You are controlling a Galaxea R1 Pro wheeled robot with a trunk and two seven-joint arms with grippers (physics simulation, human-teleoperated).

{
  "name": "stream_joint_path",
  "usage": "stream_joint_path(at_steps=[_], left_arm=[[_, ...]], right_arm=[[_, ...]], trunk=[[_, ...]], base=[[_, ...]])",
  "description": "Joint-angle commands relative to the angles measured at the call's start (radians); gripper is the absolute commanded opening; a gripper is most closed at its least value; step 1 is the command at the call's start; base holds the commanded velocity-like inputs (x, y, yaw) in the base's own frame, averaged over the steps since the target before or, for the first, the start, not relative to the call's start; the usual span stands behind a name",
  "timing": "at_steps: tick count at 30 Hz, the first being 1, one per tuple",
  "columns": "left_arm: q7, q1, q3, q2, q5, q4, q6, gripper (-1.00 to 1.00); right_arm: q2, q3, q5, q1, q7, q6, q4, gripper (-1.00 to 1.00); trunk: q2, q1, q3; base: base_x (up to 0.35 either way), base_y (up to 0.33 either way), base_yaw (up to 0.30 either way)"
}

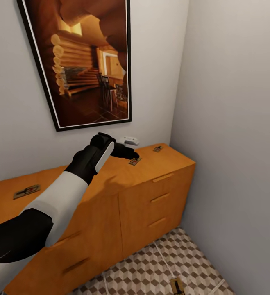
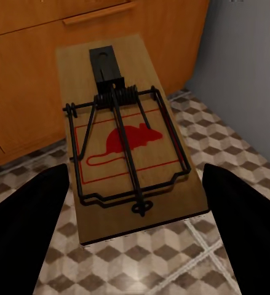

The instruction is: Take the four mousetraps from the cabinet in the bathroom and place them on the bathroom floor. Make sure all four end up on the same floor surface, and ensure that at least two of them are either under or directly next to the same bathroom sink.

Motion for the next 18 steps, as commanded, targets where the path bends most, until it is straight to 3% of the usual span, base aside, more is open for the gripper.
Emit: stream_joint_path(at_steps=[1,11,18], left_arm=[[-0.001,-0.001,-0.001,0.000,0.001,0.002,0.004,1.00],[-0.001,-0.001,-0.001,-0.001,0.000,0.014,0.004,1.00],[-0.001,-0.001,-0.001,-0.001,0.000,0.015,0.004,1.00]], right_arm=[[0.000,0.008,-0.001,-0.001,-0.008,-0.002,0.001,-1.00],[0.000,0.009,-0.001,-0.001,-0.008,-0.002,0.001,-1.00],[0.000,0.009,-0.001,-0.001,-0.008,-0.002,0.001,-1.00]], trunk=[[-0.001,0.000,-0.001],[-0.001,0.000,-0.002],[-0.001,0.000,-0.002]], base=[[0.224,0.000,0.000],[0.292,0.000,0.000],[0.064,0.000,0.000]])
